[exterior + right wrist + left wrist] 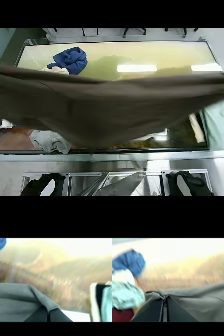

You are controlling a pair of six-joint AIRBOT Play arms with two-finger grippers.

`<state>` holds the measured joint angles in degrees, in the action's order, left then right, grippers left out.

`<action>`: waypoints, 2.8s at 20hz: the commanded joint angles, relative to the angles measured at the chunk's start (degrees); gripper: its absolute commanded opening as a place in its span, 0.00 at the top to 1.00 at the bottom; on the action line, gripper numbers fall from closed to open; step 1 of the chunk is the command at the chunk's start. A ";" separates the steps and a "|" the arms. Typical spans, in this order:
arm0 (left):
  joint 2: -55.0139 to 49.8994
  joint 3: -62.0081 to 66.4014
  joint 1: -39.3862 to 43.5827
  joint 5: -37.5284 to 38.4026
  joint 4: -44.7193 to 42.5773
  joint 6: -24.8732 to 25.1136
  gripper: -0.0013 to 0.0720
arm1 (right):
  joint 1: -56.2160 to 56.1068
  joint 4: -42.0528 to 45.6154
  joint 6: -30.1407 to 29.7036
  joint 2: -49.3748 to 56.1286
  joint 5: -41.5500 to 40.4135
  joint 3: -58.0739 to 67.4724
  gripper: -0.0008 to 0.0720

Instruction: Fold the shirts.

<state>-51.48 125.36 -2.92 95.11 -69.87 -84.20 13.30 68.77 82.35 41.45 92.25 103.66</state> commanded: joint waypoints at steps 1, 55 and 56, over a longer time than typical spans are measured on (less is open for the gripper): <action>-5.27 17.20 0.02 3.96 -0.98 -2.25 0.95 | -0.17 3.37 0.46 0.22 2.73 12.20 0.96; -46.86 -33.55 12.41 -19.89 -15.47 -0.70 0.08 | -0.15 -1.70 5.79 53.31 -23.54 -23.80 0.03; -46.86 -31.52 12.26 -15.85 -15.43 -1.22 0.05 | -0.09 -1.73 4.70 52.48 -20.41 -23.21 0.03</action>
<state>-98.45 91.00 9.45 73.58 -86.21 -84.42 13.17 68.07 88.27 94.83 66.13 79.61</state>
